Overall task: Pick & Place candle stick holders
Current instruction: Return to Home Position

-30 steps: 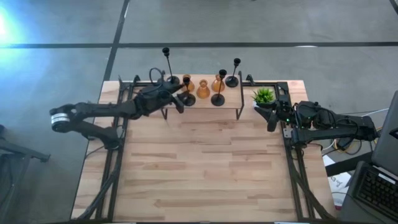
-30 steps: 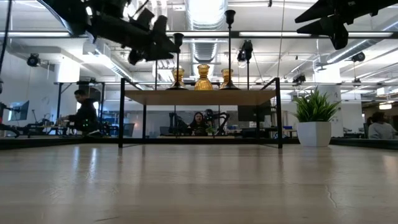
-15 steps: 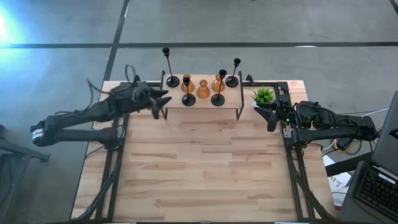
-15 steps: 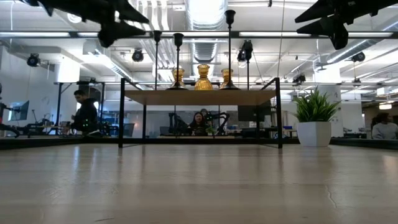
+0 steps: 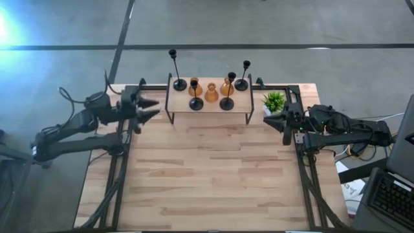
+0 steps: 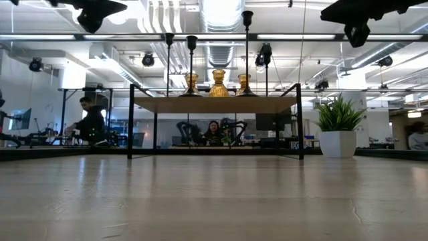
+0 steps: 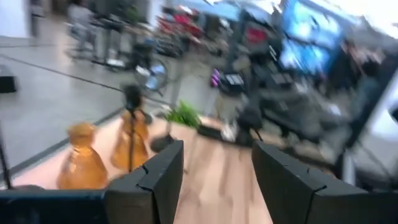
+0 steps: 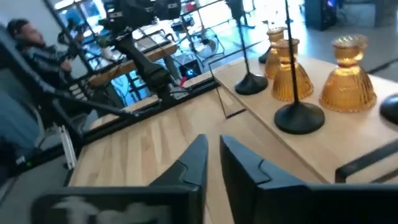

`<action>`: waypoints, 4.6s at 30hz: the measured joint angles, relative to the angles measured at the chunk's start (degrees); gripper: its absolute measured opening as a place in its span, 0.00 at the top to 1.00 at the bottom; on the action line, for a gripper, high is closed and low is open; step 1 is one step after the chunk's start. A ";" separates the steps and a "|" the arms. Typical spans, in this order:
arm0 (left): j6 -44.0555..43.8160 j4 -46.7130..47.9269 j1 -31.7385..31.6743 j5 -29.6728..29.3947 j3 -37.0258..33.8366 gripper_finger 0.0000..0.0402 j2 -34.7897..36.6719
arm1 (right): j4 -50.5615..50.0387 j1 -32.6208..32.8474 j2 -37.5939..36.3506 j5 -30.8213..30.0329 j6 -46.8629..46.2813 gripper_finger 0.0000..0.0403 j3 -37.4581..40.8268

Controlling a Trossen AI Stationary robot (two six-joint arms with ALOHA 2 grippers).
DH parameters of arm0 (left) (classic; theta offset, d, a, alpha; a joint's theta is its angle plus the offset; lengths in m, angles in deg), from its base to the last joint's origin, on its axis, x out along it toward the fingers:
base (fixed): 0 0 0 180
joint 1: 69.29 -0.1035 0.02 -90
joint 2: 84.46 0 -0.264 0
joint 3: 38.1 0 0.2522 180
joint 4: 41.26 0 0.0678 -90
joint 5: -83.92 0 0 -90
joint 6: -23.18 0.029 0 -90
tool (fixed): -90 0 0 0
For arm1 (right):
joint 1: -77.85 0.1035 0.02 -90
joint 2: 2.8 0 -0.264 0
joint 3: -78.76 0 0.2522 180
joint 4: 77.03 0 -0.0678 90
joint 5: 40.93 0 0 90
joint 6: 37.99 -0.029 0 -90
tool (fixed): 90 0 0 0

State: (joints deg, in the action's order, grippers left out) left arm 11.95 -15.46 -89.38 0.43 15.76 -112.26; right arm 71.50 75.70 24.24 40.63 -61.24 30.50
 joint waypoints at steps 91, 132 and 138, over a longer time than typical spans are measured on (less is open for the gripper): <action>8.23 6.15 1.78 10.09 -30.88 0.51 27.70 | 12.10 0.74 -26.70 -0.62 26.66 0.98 31.34; 8.16 -15.70 16.52 9.69 -39.74 0.51 27.74 | 19.78 0.74 -27.06 -0.58 26.68 0.98 34.01; 8.16 -15.74 16.52 9.70 -39.76 0.51 27.67 | 19.78 0.74 -27.04 -0.58 26.68 0.98 34.01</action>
State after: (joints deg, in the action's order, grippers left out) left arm 20.11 -31.20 -72.86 10.13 -24.00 -84.58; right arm 91.28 76.44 -2.79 40.05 -34.56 64.51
